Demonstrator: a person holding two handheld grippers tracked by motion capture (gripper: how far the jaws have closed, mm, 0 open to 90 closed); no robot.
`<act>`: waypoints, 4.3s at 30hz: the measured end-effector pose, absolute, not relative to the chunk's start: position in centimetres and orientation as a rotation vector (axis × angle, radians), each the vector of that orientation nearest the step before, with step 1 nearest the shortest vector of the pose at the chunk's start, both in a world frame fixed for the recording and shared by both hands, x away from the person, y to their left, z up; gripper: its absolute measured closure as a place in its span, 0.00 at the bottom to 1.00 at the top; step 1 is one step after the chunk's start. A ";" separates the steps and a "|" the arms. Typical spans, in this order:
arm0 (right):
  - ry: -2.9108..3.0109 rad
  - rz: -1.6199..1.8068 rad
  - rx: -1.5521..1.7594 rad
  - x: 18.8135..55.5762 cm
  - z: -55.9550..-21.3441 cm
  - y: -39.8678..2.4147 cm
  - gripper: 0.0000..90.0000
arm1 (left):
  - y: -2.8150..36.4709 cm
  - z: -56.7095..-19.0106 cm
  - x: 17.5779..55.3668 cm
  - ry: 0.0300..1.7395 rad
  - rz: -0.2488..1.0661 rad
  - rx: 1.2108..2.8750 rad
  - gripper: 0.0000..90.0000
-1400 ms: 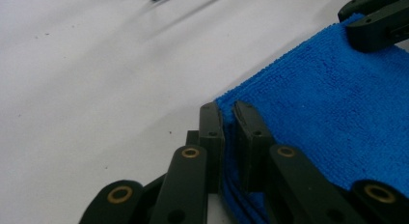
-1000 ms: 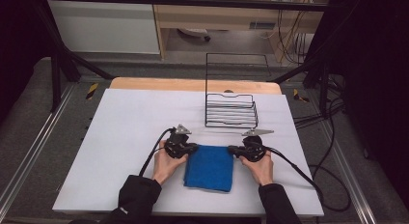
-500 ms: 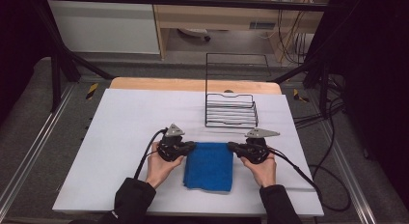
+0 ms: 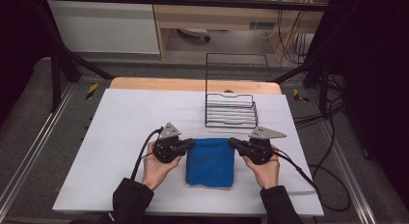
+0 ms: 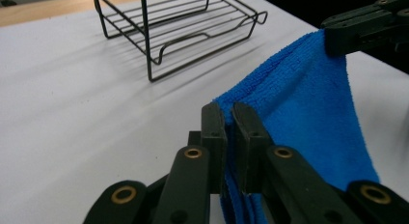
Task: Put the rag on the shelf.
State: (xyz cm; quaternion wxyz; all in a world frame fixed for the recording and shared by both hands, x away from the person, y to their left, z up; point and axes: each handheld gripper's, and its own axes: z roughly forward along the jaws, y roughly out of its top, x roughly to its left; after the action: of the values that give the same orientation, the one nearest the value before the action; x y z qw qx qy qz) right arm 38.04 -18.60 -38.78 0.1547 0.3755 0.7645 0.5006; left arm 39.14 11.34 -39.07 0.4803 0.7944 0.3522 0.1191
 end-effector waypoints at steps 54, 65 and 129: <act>1.738 1.572 0.896 36.0 -29.2 -21.2 0.96 | 8.8 -28.9 39.5 0.703 0.450 1.604 0.93; 1.673 1.570 0.880 36.7 -27.1 -21.4 0.96 | 8.1 -27.2 40.5 0.684 0.473 1.553 0.93; 1.446 1.502 0.772 46.6 -15.4 -23.1 0.96 | 4.4 -16.1 49.1 0.644 0.590 1.371 0.93</act>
State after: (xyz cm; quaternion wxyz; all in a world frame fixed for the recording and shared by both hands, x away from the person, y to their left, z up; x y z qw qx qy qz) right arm 46.60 -23.07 -15.40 0.4430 0.3113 0.5831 0.6057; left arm 49.11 4.39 -16.05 0.6875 0.6125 0.2876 0.2637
